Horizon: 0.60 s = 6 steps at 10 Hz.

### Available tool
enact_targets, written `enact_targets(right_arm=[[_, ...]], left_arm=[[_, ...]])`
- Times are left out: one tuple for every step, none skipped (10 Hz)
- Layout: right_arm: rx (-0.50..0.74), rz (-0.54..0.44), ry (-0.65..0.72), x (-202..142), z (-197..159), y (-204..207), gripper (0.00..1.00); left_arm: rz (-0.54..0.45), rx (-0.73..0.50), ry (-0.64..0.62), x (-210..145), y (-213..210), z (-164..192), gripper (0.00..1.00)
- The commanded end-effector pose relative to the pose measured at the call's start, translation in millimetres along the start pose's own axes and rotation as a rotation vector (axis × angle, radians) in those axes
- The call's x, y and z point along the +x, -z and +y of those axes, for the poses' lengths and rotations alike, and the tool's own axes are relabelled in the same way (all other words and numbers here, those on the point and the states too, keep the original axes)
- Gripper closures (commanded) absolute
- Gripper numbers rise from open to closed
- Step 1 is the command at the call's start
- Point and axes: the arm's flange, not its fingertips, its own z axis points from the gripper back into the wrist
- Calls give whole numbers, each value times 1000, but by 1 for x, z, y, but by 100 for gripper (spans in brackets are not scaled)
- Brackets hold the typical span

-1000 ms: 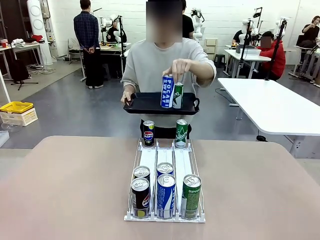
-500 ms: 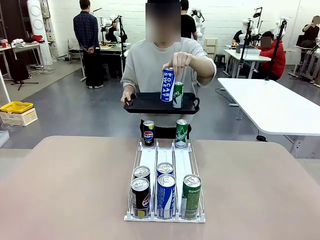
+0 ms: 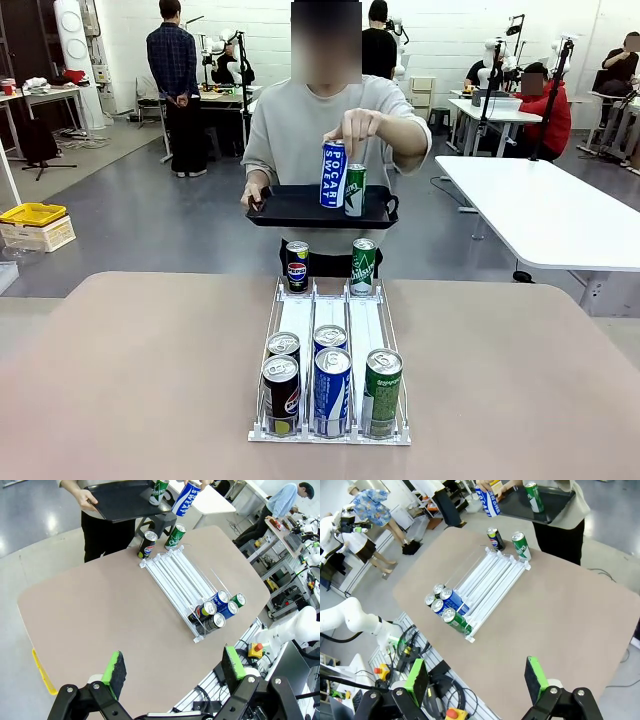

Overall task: Retrieve and hand over the desired beverage to the person.
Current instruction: Pick up another can of the same type that the person held from the Automatic Can Dispenser.

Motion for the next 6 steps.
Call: enact_targets(right_arm=[[25, -21, -12, 1, -2, 3, 0], [25, -21, -12, 1, -2, 3, 0], [25, -21, -12, 1, -2, 3, 0], [25, -21, -12, 1, -2, 3, 0], [25, -21, -12, 1, -2, 3, 0], [25, -21, -12, 1, -2, 3, 0]], left_arm=[[-8, -12, 11, 0, -1, 0, 0], [-8, -12, 11, 0, -1, 0, 0], [-8, -12, 11, 0, -1, 0, 0], [-8, -12, 11, 0, -1, 0, 0], [-8, -12, 11, 0, -1, 0, 0], [-8, -12, 11, 0, -1, 0, 0]])
